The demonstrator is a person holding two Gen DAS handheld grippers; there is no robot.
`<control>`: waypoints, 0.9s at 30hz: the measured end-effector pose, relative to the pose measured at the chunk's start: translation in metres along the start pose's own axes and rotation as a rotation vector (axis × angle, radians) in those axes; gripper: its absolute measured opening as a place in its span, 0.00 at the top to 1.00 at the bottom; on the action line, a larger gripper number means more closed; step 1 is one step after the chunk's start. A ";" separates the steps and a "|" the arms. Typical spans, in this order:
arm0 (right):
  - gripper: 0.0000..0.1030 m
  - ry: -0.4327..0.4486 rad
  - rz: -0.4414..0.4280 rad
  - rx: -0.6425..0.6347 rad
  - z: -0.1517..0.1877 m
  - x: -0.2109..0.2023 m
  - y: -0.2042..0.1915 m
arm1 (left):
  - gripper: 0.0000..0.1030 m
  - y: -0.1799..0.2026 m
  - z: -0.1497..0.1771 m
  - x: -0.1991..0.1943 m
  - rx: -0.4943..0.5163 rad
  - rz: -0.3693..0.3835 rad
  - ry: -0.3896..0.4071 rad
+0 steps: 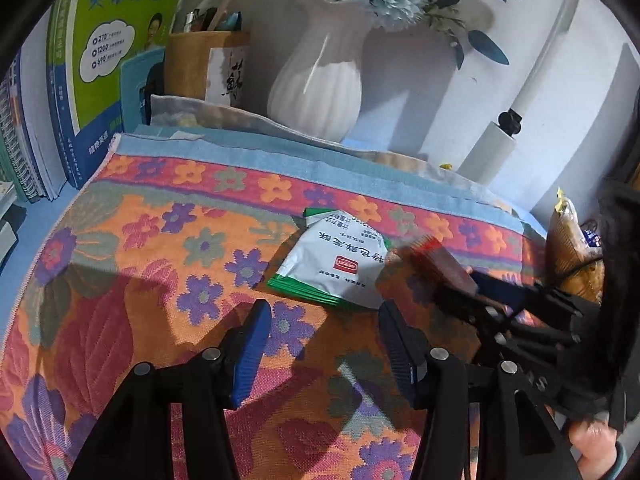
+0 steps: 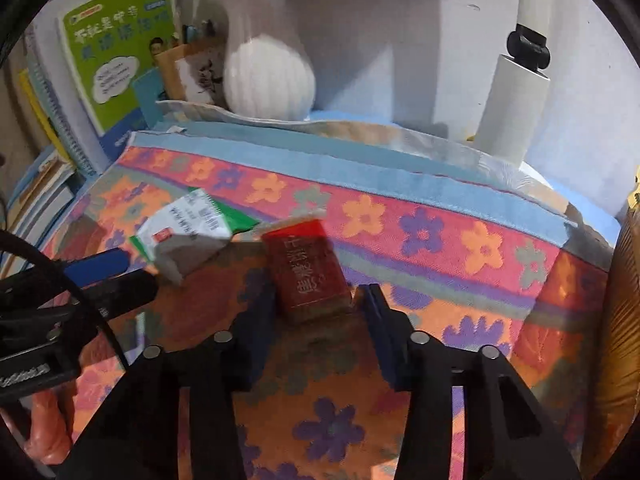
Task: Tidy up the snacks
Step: 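Grasp the white-green pack with left gripper while right grasps the red caramel biscuit pack, then carry both packs over the amber bowl and open both grippers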
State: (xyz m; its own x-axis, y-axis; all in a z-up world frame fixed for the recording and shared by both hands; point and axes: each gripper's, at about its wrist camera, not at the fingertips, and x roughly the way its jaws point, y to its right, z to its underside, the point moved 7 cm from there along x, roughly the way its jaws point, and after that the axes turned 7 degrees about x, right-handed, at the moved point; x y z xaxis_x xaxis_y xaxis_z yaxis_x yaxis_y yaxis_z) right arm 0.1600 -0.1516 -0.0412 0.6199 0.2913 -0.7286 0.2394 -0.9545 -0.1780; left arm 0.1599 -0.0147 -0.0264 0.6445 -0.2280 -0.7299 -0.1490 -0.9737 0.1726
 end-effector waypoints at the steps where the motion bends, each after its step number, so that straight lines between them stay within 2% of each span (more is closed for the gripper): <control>1: 0.61 -0.003 -0.004 -0.001 0.005 -0.004 0.001 | 0.49 -0.002 -0.001 0.001 -0.008 -0.004 -0.008; 4: 0.61 -0.015 -0.017 0.017 0.022 -0.019 0.004 | 0.48 -0.001 -0.006 0.002 0.001 -0.009 -0.035; 5: 0.61 -0.016 -0.021 0.026 0.027 -0.024 0.005 | 0.44 0.003 -0.011 0.002 0.033 -0.029 -0.031; 6: 0.61 -0.016 -0.022 0.038 0.036 -0.031 0.007 | 0.32 0.006 -0.015 0.004 0.066 -0.047 -0.025; 7: 0.61 -0.019 -0.019 0.048 0.042 -0.035 0.008 | 0.28 0.010 -0.020 0.007 0.098 -0.062 -0.023; 8: 0.61 -0.020 -0.017 0.056 0.045 -0.038 0.007 | 0.28 0.012 -0.024 0.013 0.125 -0.088 -0.021; 9: 0.61 -0.019 -0.014 0.058 0.051 -0.043 0.007 | 0.34 0.013 -0.026 0.019 0.136 -0.104 -0.023; 11: 0.57 -0.020 -0.012 0.040 0.055 -0.046 0.003 | 0.46 0.018 -0.022 0.030 0.153 -0.085 -0.047; 12: 0.54 -0.021 -0.016 0.027 0.055 -0.046 0.001 | 0.48 0.019 -0.021 0.030 0.168 -0.089 -0.046; 13: 0.44 -0.025 -0.027 0.012 0.055 -0.045 -0.002 | 0.53 0.021 -0.022 0.027 0.179 -0.081 -0.027; 14: 0.39 -0.023 -0.031 -0.002 0.053 -0.043 -0.005 | 0.54 0.023 -0.022 0.024 0.181 -0.055 -0.015; 18: 0.39 -0.015 0.030 -0.024 0.044 -0.031 -0.009 | 0.54 0.018 -0.022 0.019 0.144 -0.029 0.008; 19: 0.40 -0.013 0.031 -0.025 0.043 -0.030 -0.010 | 0.54 0.016 -0.022 0.016 0.132 -0.021 0.019; 22: 0.67 -0.005 0.020 -0.049 0.049 -0.036 -0.013 | 0.54 0.013 -0.023 0.011 0.114 -0.012 0.044; 27: 0.68 -0.020 -0.027 0.020 0.086 -0.070 -0.010 | 0.55 0.028 -0.020 -0.008 0.177 -0.030 0.108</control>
State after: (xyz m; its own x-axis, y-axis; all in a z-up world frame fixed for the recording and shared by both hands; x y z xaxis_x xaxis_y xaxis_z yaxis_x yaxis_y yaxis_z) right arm 0.0498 -0.1680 -0.0454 0.5981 0.3154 -0.7367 0.2408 -0.9475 -0.2103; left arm 0.1661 -0.0403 -0.0026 0.7260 -0.2062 -0.6560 -0.2516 -0.9675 0.0256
